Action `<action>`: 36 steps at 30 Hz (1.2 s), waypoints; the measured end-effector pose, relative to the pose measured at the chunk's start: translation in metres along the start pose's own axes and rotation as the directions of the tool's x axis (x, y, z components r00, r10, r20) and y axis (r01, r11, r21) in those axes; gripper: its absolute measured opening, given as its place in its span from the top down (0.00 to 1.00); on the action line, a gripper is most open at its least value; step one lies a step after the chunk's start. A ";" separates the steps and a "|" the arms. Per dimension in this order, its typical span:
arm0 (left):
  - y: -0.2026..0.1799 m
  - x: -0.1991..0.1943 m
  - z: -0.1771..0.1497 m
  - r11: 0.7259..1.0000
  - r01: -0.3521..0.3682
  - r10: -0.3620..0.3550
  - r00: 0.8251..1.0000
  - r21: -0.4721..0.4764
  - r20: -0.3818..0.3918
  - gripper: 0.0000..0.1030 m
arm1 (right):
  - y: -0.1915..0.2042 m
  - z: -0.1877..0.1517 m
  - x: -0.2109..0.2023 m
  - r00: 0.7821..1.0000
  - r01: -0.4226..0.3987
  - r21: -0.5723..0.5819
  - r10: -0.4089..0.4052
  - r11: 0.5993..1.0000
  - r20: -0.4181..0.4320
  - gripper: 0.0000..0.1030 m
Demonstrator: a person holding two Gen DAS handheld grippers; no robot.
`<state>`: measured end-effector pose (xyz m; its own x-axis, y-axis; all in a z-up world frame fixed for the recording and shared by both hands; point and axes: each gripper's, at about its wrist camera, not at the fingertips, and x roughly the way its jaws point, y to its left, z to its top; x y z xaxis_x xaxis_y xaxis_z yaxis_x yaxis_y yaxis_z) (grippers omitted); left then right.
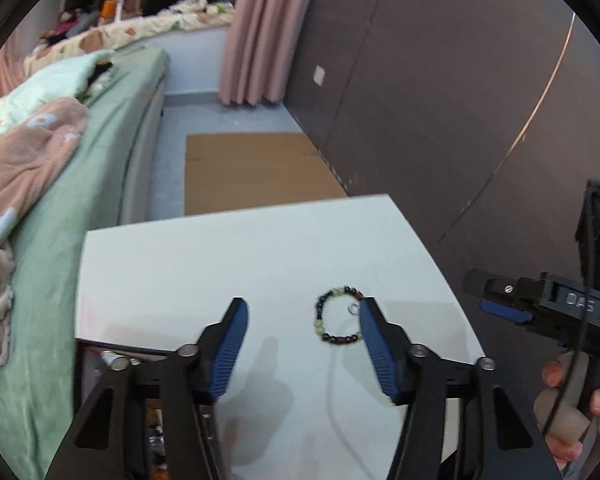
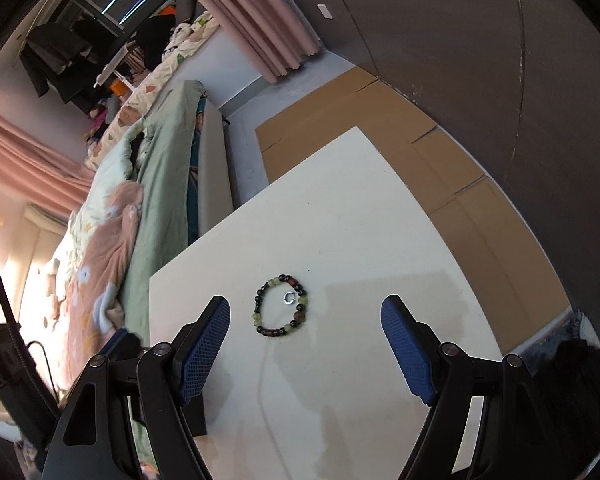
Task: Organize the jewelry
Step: 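Grasp the green-and-black bead bracelet with the left tool while the right tool grasps the silver ring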
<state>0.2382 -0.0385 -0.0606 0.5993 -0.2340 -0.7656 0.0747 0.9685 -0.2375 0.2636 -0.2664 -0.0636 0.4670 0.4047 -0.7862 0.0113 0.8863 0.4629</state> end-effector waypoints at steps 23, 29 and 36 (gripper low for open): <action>-0.023 0.099 -0.009 0.995 -0.036 0.052 0.982 0.091 -0.184 0.70 | -0.033 0.008 0.031 0.995 0.080 0.081 -0.075 0.993 -0.070 0.24; -0.025 0.106 -0.011 0.984 -0.085 0.113 0.978 0.156 -0.178 0.95 | -0.025 0.008 0.042 0.992 0.099 0.064 -0.093 0.993 -0.087 0.24; -0.021 0.069 -0.001 0.993 0.026 -0.014 0.994 0.112 -0.108 0.95 | -0.008 0.003 0.057 0.989 0.102 0.015 -0.100 0.995 -0.112 0.25</action>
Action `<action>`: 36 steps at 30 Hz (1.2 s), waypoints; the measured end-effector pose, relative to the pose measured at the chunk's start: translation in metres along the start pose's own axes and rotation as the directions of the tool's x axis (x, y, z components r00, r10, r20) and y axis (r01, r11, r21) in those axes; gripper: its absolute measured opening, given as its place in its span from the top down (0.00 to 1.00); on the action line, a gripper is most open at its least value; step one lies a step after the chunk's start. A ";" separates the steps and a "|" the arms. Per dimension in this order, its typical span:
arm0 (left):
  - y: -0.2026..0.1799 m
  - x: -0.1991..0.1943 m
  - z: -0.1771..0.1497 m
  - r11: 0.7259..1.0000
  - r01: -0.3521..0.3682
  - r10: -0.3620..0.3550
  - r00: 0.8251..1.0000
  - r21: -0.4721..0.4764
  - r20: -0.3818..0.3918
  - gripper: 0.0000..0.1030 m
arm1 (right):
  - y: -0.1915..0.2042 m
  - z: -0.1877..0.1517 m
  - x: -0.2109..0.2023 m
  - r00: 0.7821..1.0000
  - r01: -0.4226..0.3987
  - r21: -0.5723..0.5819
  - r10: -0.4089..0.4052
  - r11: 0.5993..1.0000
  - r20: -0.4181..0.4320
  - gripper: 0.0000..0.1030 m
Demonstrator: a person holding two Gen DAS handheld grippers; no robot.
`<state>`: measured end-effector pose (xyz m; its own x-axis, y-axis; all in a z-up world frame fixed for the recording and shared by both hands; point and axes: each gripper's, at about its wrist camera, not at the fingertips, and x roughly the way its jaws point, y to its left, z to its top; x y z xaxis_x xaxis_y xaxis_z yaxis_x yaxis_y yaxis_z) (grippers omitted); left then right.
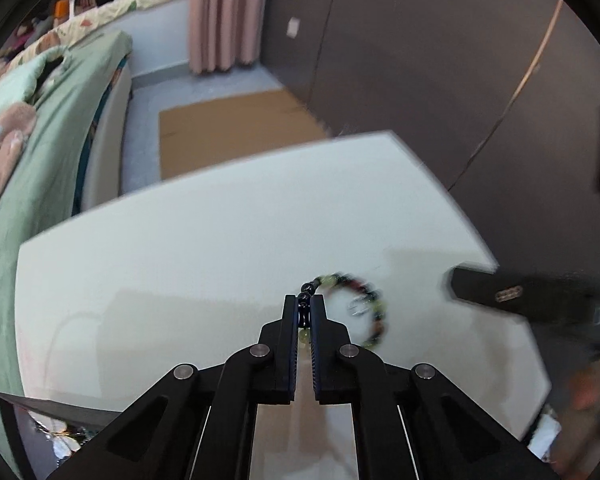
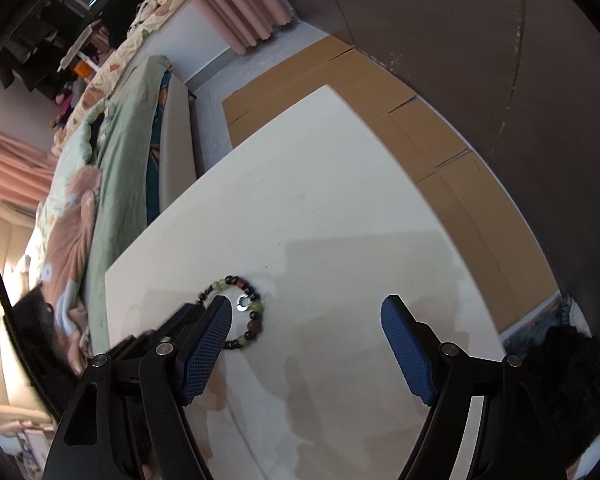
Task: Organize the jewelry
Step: 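Grasp the green-and-black bead bracelet with the left tool while the right tool grasps the silver ring, then lower the bead bracelet into the box with the left tool while the right tool drops the silver ring in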
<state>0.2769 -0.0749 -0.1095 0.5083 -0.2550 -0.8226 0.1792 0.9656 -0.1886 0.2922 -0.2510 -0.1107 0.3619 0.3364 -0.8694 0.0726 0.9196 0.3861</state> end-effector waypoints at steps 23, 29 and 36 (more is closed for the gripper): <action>0.048 -0.091 0.005 0.980 0.160 -0.137 0.974 -0.119 0.179 0.95 | 0.049 -0.012 0.032 0.999 0.031 -0.128 -0.033 0.991 -0.017 0.56; 0.075 -0.106 0.000 0.975 0.155 -0.122 0.973 -0.161 0.196 0.95 | 0.068 -0.013 0.047 0.997 0.071 -0.195 -0.076 0.978 -0.019 0.65; 0.090 -0.126 -0.005 0.971 0.150 -0.108 0.971 -0.187 0.214 0.95 | 0.079 -0.017 0.053 0.989 0.146 -0.261 -0.149 0.954 0.008 0.71</action>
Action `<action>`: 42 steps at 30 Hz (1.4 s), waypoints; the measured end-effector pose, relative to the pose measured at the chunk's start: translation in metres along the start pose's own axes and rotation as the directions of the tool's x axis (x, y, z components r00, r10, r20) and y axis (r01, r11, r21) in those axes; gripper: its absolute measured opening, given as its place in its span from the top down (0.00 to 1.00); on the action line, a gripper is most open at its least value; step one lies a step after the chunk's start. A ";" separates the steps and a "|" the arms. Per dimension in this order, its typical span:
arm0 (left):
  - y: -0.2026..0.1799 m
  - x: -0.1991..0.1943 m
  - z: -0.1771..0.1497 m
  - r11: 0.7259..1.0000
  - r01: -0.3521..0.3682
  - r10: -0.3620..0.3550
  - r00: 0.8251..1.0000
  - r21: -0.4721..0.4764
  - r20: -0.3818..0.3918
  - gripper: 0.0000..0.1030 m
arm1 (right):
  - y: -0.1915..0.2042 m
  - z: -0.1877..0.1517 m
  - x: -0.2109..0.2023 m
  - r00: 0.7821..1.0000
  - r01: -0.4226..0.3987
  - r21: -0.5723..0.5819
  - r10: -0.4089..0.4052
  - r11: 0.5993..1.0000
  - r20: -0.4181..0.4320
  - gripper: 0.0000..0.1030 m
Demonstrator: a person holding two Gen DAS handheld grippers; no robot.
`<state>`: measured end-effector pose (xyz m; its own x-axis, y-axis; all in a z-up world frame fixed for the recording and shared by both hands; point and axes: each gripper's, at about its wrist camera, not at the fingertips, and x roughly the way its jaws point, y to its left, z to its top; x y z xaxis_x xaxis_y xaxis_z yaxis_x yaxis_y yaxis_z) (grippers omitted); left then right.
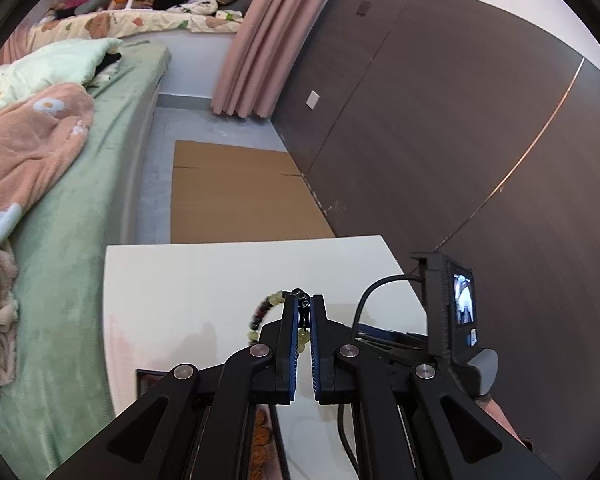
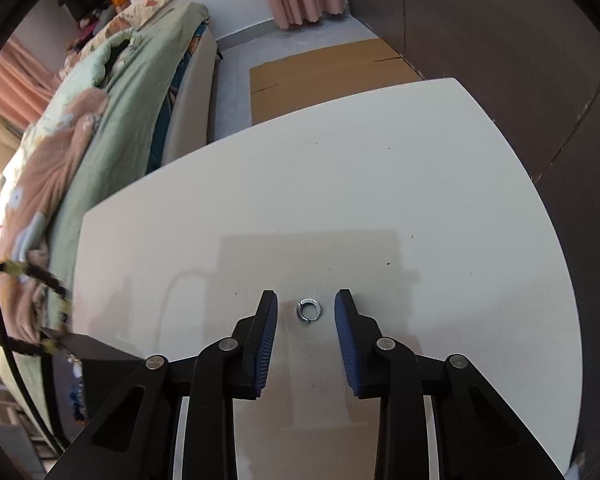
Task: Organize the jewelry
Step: 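Lower the bead bracelet into the box with the left tool while the right tool drops the silver ring in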
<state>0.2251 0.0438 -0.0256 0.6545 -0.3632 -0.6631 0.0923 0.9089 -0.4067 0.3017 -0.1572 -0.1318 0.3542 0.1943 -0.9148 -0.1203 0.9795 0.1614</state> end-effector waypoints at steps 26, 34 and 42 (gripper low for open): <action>0.018 -0.063 -0.016 0.996 -0.089 0.090 0.995 -0.022 0.048 0.94 | 0.036 -0.028 -0.076 0.989 -0.126 -0.053 0.130 0.991 0.076 0.87; 0.037 -0.076 -0.010 0.985 -0.101 0.105 0.994 -0.137 0.026 0.67 | 0.065 -0.034 -0.114 0.968 -0.214 -0.088 0.223 0.973 0.114 0.87; 0.036 -0.110 -0.015 0.979 -0.123 0.142 0.984 -0.160 0.111 0.32 | 0.095 -0.046 -0.130 0.951 -0.271 -0.138 0.287 0.953 0.116 0.87</action>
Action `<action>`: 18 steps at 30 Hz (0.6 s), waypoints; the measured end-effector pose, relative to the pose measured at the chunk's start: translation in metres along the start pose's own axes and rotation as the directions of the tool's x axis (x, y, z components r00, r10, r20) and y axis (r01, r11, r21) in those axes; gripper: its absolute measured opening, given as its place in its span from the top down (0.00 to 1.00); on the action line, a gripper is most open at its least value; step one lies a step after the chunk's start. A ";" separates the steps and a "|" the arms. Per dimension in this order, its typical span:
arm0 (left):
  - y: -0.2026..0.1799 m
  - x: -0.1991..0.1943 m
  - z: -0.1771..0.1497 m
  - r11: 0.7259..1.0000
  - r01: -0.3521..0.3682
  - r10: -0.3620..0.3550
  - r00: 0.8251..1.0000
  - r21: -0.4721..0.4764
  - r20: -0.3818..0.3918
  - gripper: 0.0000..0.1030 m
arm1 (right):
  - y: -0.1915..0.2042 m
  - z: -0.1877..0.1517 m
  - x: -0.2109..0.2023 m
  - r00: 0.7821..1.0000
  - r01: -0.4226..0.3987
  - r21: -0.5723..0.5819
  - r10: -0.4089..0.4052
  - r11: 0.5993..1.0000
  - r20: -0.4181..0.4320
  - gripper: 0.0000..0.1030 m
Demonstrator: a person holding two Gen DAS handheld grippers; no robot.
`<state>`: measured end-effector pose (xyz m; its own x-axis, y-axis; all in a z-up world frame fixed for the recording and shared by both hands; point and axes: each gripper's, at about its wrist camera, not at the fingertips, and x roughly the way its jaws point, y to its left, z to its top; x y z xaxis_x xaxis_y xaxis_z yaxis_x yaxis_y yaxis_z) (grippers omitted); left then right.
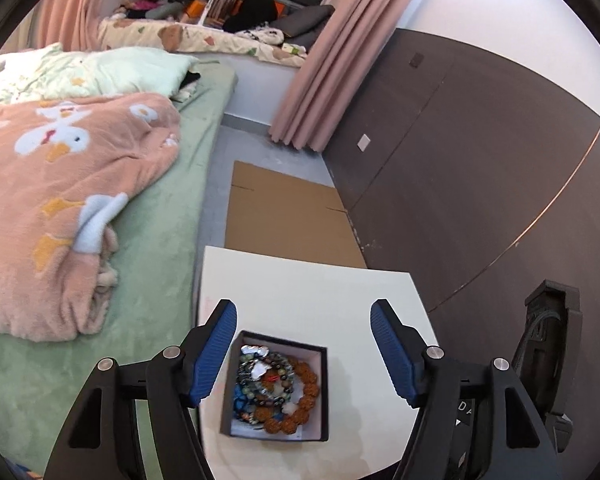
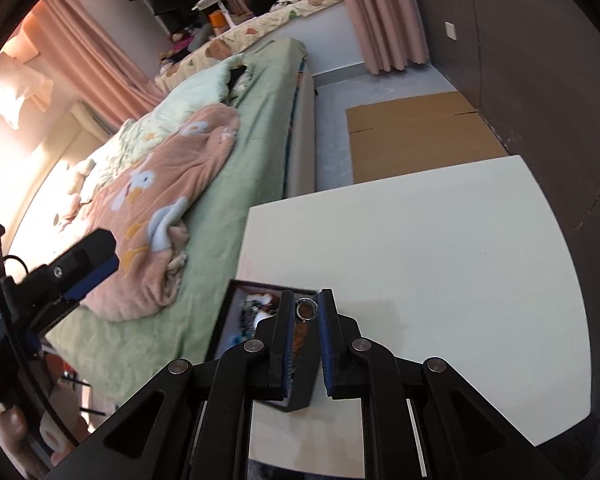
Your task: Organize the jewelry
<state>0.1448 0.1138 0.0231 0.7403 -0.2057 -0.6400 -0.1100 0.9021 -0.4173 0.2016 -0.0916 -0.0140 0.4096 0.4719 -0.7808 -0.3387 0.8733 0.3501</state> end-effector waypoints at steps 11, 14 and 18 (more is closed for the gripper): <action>0.029 -0.027 -0.034 0.993 -0.085 0.090 0.995 -0.083 0.051 0.32 | 0.007 -0.009 -0.008 0.996 -0.093 0.077 0.094 0.993 -0.007 0.40; 0.025 -0.030 -0.048 0.994 -0.090 0.092 0.995 -0.056 0.045 0.32 | -0.006 -0.014 -0.019 0.990 -0.144 0.135 0.143 0.980 0.014 0.40; 0.011 -0.037 -0.064 0.996 -0.086 0.086 0.995 0.003 0.053 0.32 | -0.019 -0.030 -0.039 0.995 -0.097 0.136 0.091 0.986 0.048 0.39</action>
<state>0.0740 0.1073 0.0008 0.7622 -0.1070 -0.6385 -0.1713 0.9178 -0.3582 0.1666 -0.1306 -0.0059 0.4174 0.5544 -0.7200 -0.2578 0.8320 0.4912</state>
